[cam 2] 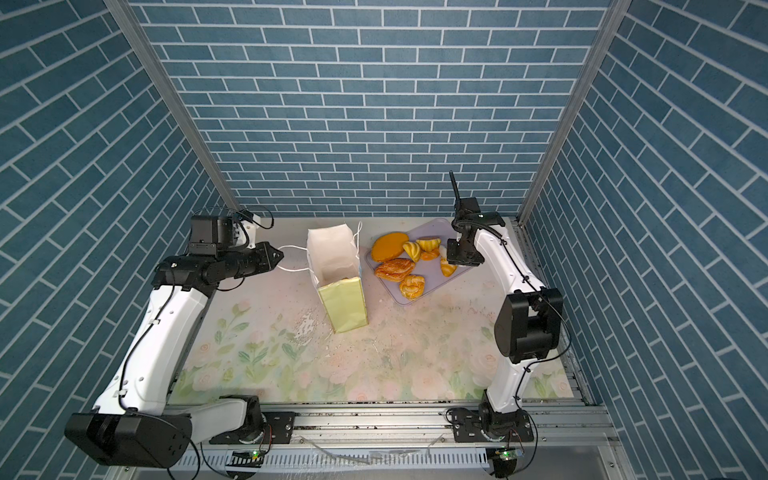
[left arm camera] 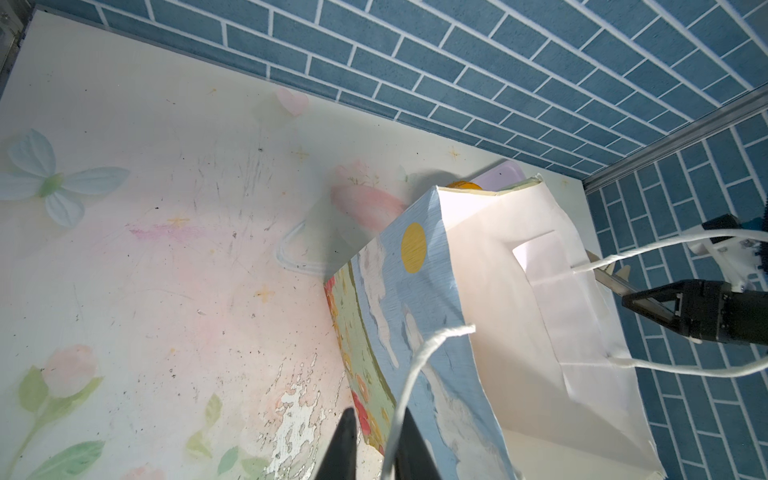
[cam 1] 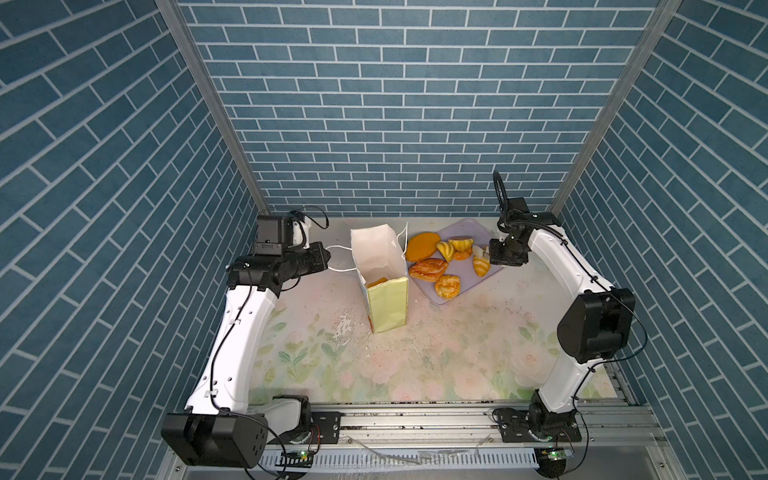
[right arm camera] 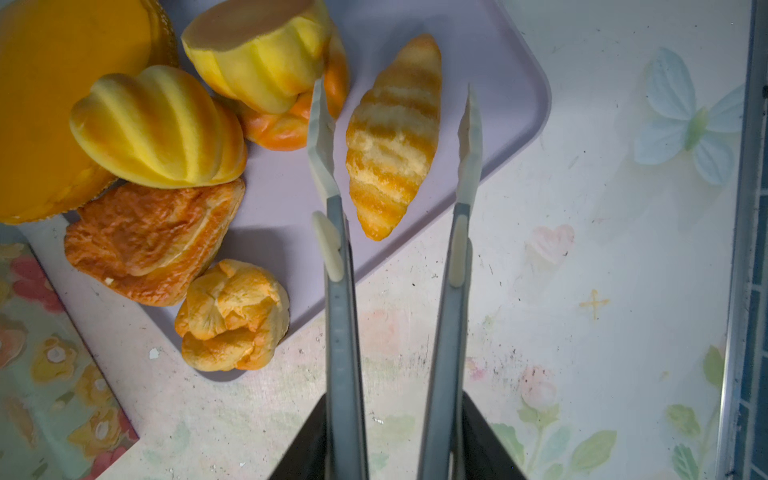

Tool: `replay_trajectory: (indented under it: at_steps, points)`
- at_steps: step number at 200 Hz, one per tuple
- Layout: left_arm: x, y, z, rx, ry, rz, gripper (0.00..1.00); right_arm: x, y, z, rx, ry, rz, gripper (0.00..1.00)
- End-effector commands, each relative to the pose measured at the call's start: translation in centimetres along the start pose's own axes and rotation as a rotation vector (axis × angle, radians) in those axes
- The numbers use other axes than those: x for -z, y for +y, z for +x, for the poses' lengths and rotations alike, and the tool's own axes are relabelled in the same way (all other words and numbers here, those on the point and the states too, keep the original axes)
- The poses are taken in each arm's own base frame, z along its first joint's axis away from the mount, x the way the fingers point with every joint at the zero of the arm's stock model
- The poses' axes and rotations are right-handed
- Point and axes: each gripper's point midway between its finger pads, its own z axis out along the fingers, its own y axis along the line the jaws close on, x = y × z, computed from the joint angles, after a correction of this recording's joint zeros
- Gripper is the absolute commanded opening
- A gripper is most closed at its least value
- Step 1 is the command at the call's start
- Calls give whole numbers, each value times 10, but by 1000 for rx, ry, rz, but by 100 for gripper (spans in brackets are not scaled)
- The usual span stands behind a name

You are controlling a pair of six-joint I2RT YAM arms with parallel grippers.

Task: Place the fake bread into the paper bag
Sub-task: 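Lower the open tongs around the striped croissant on the tray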

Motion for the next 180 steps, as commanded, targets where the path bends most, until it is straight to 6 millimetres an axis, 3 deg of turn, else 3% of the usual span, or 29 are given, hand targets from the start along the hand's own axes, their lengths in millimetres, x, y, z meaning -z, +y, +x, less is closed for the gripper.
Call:
replay_trajectory:
  at_steps: [1,48,107,180]
  points:
    - [12,-2,-7,-8,-24,-12,20,-8,4,-9,25,1,3,44]
    - [14,-4,-9,-5,-27,-4,22,-26,6,-2,25,54,-9,44]
    - [20,-8,-8,-12,-36,3,29,-34,3,5,30,71,7,34]
    - [23,-9,-11,-34,-43,-3,36,-4,1,3,39,-18,0,25]
